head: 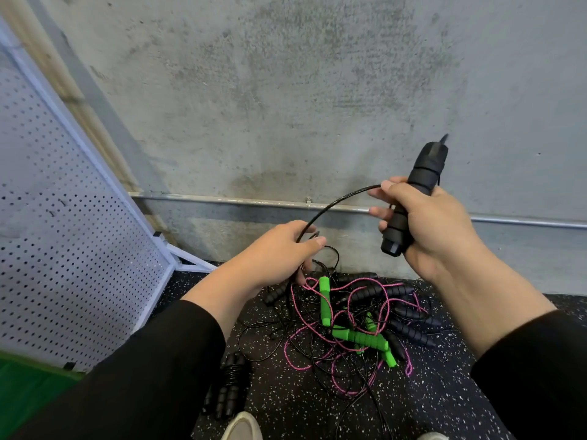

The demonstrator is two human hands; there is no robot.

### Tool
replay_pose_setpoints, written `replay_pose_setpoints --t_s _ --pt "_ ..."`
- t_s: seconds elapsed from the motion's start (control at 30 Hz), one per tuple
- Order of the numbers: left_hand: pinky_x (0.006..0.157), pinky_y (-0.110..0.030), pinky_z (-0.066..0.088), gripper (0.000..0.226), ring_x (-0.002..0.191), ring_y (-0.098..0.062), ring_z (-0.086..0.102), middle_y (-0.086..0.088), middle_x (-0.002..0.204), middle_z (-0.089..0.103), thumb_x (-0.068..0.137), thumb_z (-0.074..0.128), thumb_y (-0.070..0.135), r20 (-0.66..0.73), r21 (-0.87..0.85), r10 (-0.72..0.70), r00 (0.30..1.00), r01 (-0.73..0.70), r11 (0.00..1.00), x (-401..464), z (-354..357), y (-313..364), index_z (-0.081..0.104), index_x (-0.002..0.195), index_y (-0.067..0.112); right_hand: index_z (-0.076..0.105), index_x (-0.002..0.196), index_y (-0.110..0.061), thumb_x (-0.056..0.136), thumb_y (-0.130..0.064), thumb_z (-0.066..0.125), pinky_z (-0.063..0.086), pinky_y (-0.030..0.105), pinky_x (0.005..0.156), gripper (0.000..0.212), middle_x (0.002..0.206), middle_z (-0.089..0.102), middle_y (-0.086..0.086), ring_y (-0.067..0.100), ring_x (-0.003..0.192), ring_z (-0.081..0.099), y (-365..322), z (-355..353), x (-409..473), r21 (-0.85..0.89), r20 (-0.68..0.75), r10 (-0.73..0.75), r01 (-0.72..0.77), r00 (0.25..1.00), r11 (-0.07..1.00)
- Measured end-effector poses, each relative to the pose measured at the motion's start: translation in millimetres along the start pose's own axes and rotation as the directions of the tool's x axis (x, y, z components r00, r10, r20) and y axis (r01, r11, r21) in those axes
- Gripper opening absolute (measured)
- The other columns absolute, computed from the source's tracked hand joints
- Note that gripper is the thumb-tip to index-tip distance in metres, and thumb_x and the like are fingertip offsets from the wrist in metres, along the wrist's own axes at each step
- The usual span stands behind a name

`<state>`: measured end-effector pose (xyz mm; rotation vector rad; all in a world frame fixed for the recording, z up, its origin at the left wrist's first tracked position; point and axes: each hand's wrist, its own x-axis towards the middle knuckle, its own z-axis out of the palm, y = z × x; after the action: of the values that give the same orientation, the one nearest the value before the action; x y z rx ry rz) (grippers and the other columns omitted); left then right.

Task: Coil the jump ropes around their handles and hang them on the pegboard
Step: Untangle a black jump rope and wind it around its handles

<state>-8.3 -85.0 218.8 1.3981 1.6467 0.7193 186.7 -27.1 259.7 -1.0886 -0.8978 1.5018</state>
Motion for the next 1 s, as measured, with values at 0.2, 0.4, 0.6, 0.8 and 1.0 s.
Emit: replay_pose_setpoints --t_s 0.2,0.4,0.6,0.8,1.0 --pt "0.048 -0.024 0.027 0.062 0.049 -0.016 0.034 0.003 0.056 0.046 0.097 0.053 0.062 -0.162 -0.311 0.0 0.987 -0.051 0.949 2.7 7.6 14.5 0.074 0.102 0.004 0.059 0.12 -0.013 0.09 -0.01 0.072 0.054 0.027 0.052 0.033 0.114 0.073 0.016 0.026 0.073 0.075 10.4 1.2 -4.1 -0.263 0.194 0.165 -0.111 0.967 0.958" --pt "0.049 -0.025 0.018 0.041 0.042 -0.011 0.025 0.007 0.05 0.035 0.104 0.054 0.042 -0.32 -0.436 0.06 0.946 -0.203 0.877 2.8 -2.0 24.7 0.077 0.087 0.012 0.065 0.112 -0.018 0.09 -0.011 0.072 0.05 0.029 0.053 0.024 0.112 0.073 0.017 0.019 0.074 0.068 16.8 5.5 -7.8 -0.463 0.28 0.118 0.026 0.953 0.886" --pt "0.058 -0.027 0.038 0.034 0.057 -0.011 0.049 0.003 0.064 0.056 0.102 0.056 0.044 -0.612 -0.349 -0.031 0.79 -0.234 0.907 12.4 -27.6 14.8 0.078 0.088 0.022 0.065 0.102 -0.02 0.084 -0.01 0.073 0.045 0.037 0.058 0.023 0.084 0.076 0.014 0.019 0.059 0.058 14.8 5.6 -5.4 -0.61 0.273 0.013 0.163 0.962 0.776" --pt "0.066 -0.022 0.04 0.02 0.07 -0.001 0.049 0.01 0.08 0.058 0.102 0.056 0.025 -0.676 0.14 0.256 0.691 -0.221 0.965 3.7 -19.7 14.1 0.065 0.087 0.017 0.063 0.104 -0.011 0.09 -0.004 0.07 0.044 0.024 0.048 0.017 0.079 0.075 0.011 0.015 0.054 0.055 11.8 13.2 -11.5 -0.445 0.257 -0.043 0.157 0.966 0.882" --pt "0.076 -0.025 0.041 0.045 0.09 -0.011 0.06 0.004 0.107 0.069 0.1 0.058 0.038 0.094 0.376 0.086 0.992 -0.116 0.919 -4.6 21.7 19.0 0.057 0.143 0.026 0.061 0.11 -0.01 0.091 -0.002 0.067 0.043 0.025 0.047 0.022 0.077 0.072 0.01 0.016 0.05 0.048 9.9 16.6 -11.3 -0.318 0.249 -0.017 0.098 0.968 0.943"
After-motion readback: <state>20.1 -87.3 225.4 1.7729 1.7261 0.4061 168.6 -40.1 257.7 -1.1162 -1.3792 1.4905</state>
